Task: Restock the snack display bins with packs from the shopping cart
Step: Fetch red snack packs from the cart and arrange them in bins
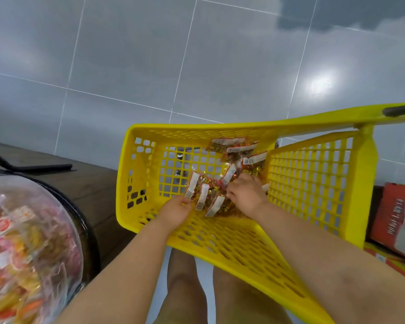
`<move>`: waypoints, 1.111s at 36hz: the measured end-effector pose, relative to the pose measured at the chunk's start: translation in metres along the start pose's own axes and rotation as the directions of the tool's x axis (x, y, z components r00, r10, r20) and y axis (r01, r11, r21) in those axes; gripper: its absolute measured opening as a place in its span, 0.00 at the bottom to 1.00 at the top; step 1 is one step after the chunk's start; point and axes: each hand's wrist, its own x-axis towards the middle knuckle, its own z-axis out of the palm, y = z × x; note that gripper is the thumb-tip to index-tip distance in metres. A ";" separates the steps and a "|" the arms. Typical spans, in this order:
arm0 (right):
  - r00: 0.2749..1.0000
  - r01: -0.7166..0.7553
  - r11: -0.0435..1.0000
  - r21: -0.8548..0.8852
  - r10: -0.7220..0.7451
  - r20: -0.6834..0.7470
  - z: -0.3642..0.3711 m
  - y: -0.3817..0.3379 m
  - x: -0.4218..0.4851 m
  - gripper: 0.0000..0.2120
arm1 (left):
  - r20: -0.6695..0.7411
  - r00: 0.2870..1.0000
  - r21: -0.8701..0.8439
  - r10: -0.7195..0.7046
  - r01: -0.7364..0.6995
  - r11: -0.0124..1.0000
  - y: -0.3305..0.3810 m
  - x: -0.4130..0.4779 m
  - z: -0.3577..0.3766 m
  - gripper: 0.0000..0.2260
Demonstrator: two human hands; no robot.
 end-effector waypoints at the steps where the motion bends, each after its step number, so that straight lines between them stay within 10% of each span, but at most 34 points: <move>1: 1.000 0.031 0.999 0.029 -0.031 -0.003 0.000 0.002 -0.005 0.10 | 0.003 1.000 -0.004 -0.003 0.003 1.000 0.002 -0.001 0.000 0.09; 8: 0.986 0.162 0.924 0.347 -0.143 -0.080 -0.031 -0.011 -0.019 0.08 | 0.053 0.980 -0.230 0.190 -0.173 0.958 0.016 -0.014 -0.008 0.22; 15: 1.000 -0.008 0.546 0.838 -0.012 0.017 -0.056 -0.024 -0.025 0.11 | 0.044 0.953 -0.008 0.298 -0.298 0.954 0.029 -0.012 -0.028 0.34; 22: 0.971 -0.202 0.331 0.922 0.193 0.143 -0.050 -0.017 -0.011 0.08 | 0.192 0.953 -0.049 0.235 -0.230 0.972 0.041 -0.003 -0.026 0.09; 29: 0.737 -0.624 0.402 0.670 0.588 0.334 -0.006 0.017 -0.001 0.19 | -0.119 0.993 -0.363 0.018 -0.060 0.930 0.028 0.000 -0.021 0.07; 32: 0.736 -0.665 0.495 0.559 0.558 0.383 0.009 0.019 -0.004 0.28 | -0.175 0.982 -0.471 -0.072 -0.020 0.882 0.017 0.000 -0.019 0.10; 40: 0.830 -0.558 0.608 0.565 0.427 0.360 0.004 0.024 -0.012 0.07 | -0.202 0.970 -0.486 -0.133 0.018 0.874 0.005 -0.003 -0.020 0.06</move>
